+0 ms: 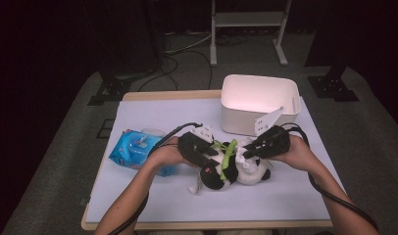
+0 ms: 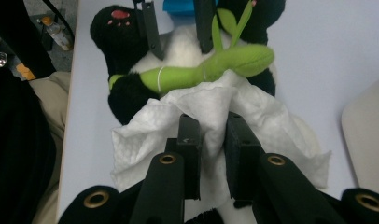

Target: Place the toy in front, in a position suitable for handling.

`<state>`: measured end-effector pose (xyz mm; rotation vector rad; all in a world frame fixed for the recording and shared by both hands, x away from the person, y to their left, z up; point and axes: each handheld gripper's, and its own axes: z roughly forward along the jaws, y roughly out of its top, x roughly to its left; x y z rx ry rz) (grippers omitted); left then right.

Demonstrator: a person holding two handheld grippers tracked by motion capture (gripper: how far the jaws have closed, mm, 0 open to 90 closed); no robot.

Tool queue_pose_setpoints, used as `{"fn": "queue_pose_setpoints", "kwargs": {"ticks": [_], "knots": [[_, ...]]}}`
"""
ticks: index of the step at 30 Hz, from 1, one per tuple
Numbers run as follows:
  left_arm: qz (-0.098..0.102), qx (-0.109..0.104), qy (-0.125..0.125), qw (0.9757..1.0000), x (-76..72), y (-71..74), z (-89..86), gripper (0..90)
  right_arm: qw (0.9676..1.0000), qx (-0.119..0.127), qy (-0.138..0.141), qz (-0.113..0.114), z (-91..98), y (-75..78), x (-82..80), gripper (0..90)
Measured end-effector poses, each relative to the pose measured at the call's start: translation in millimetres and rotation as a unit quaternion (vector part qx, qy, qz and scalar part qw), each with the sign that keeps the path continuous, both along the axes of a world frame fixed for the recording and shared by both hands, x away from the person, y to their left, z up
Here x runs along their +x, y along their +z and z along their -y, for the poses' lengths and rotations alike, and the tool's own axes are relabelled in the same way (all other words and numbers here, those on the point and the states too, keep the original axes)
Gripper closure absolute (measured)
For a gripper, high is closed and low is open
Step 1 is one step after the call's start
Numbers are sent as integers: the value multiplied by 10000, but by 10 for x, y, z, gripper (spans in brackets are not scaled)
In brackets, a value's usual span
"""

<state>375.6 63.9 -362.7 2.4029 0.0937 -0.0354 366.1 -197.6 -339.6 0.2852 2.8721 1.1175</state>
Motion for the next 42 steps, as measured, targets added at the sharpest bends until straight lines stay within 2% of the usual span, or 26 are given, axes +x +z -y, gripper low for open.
{"fn": "queue_pose_setpoints", "kwargs": {"ticks": [2, 6, 13, 15, 16, 18, 21, 26, 32, 37, 39, 42], "knots": [[2, 11, 3, 10000, -2, 2, 0, 583, 10000, -21, 31, 8, -21, 13, 37, 774], [-32, 15, -7, 10000, 9, 3, 0, 583, 9999, 31, -48, -119, 41, 13, 139, 772], [-73, 31, 9, 10000, 30, 12, -2, 582, 9993, 7, -285, -231, 318, -67, 202, 772], [-78, 39, 6, 10000, 31, 20, 2, 570, 9985, 163, -365, -378, 434, -148, 184, 771], [-74, 51, 0, 10000, 31, 26, 4, 570, 9985, 163, -365, -378, 434, -148, 184, 771], [-103, 34, -6, 9999, 27, 27, 17, 561, 9973, 298, -387, -542, 479, -212, 167, 771], [-78, 77, -22, 9999, 29, 22, 26, 561, 9972, 363, -395, -528, 483, -250, 129, 774], [5, 127, -2, 9999, 30, 30, 28, 556, 9976, 288, -332, -527, 439, -258, 87, 779], [48, 92, 55, 9999, 43, 17, 16, 575, 9980, 209, -286, -525, 392, -255, 21, 782], [119, 194, 125, 9997, 55, 32, 17, 561, 9981, 228, -218, -523, 363, -262, -29, 784], [214, 254, 213, 9992, 65, 40, 23, 555, 9980, 231, -131, -565, 349, -271, -64, 785], [218, 284, 176, 9992, 59, 32, 42, 541, 9984, 195, -142, -513, 344, -264, -93, 785]]}}
